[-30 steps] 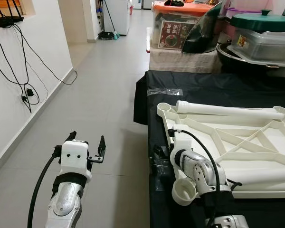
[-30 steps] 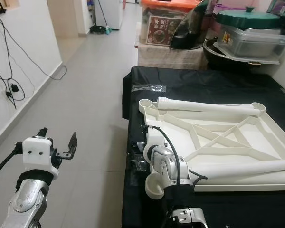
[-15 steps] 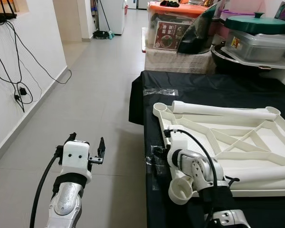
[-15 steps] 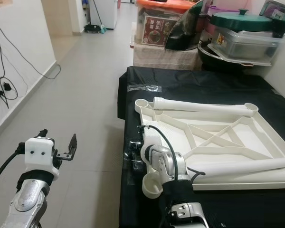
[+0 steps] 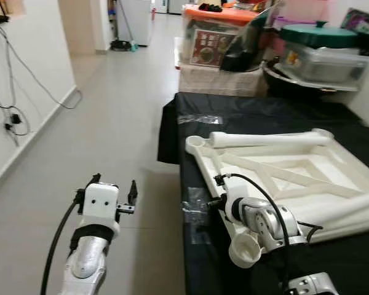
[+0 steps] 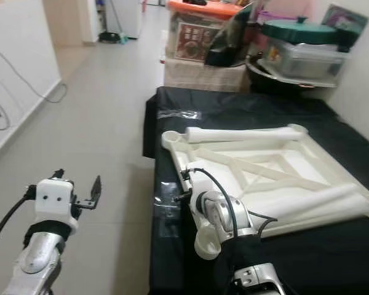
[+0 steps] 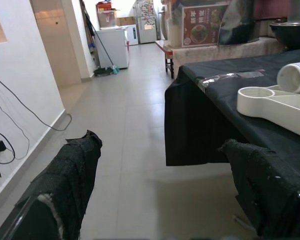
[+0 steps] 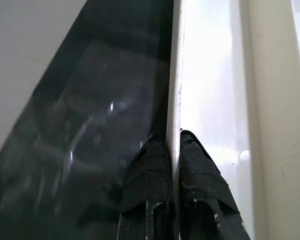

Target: Building children table

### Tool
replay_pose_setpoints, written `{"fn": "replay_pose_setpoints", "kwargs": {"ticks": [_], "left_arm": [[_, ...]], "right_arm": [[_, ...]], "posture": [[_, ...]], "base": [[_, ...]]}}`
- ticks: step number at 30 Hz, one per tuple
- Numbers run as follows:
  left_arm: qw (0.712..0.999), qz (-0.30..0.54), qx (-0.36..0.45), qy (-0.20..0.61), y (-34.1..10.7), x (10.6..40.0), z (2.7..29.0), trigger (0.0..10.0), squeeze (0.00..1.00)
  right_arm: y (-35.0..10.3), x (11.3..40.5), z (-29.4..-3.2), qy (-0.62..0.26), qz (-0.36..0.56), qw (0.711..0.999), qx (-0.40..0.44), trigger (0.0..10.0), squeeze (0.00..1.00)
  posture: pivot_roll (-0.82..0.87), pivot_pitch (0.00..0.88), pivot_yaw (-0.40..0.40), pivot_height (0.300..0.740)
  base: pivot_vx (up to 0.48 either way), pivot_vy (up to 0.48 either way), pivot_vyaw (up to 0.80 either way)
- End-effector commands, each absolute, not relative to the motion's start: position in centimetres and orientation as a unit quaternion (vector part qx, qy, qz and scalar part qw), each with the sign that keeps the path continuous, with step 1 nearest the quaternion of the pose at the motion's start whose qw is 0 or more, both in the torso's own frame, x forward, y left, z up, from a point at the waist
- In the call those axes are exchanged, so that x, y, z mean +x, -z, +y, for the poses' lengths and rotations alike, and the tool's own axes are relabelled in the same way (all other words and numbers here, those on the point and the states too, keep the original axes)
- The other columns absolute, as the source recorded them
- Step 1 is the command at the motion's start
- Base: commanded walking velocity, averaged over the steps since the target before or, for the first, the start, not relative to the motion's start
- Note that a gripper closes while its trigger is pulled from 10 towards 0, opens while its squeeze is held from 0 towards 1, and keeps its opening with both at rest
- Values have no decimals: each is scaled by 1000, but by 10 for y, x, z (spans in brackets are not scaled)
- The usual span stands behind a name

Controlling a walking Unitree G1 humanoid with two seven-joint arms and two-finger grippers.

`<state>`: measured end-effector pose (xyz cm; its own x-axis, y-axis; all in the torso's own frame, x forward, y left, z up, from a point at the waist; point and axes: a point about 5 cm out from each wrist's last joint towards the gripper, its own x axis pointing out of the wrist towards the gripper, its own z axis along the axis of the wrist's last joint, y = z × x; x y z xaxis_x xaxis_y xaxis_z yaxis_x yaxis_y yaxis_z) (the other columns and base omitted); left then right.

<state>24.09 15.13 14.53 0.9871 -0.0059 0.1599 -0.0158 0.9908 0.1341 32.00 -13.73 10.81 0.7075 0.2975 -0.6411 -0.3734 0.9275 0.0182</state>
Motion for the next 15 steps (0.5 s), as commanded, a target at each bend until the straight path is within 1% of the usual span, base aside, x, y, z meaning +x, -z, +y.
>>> {"fn": "replay_pose_setpoints", "kwargs": {"ticks": [1, 2, 6, 7, 10, 11, 12, 15], "left_arm": [[996, -62, 70, -3, -138, 240, 149, 10000, 0], [996, -59, 69, -3, -137, 239, 148, 10000, 0], [996, -57, 68, -2, -136, 239, 146, 10000, 0], [996, -56, 67, -3, -136, 239, 146, 10000, 0], [996, -55, 67, -3, -136, 239, 146, 10000, 0], [996, -54, 66, -4, -135, 238, 147, 10000, 0], [996, -54, 66, -4, -135, 238, 147, 10000, 0], [997, -50, 63, -8, -134, 236, 148, 10000, 0]], "right_arm": [[-101, 313, -125, -229, 352, 905, -61, 0, 0], [-102, 311, -138, -249, 351, 898, -93, 0, 0], [-105, 306, -146, -284, 343, 887, -125, 0, 0], [-106, 303, -153, -302, 342, 877, -149, 0, 0], [-106, 300, -157, -315, 343, 869, -166, 0, 0], [-107, 296, -169, -335, 338, 859, -192, 0, 0], [-107, 296, -169, -335, 338, 859, -192, 0, 0], [-115, 289, -203, -386, 304, 831, -260, 0, 0]], "posture": [[51, 0, -135, 740], [47, 0, -136, 740], [44, 0, -136, 740], [43, 0, -136, 740], [43, 0, -137, 740], [45, 0, -139, 740], [45, 0, -139, 740], [34, 0, -135, 740]], "base": [[0, 0, 0], [0, 0, 0], [0, 0, 0], [0, 0, 0], [0, 0, 0], [0, 0, 0], [0, 0, 0], [0, 0, 0]]}}
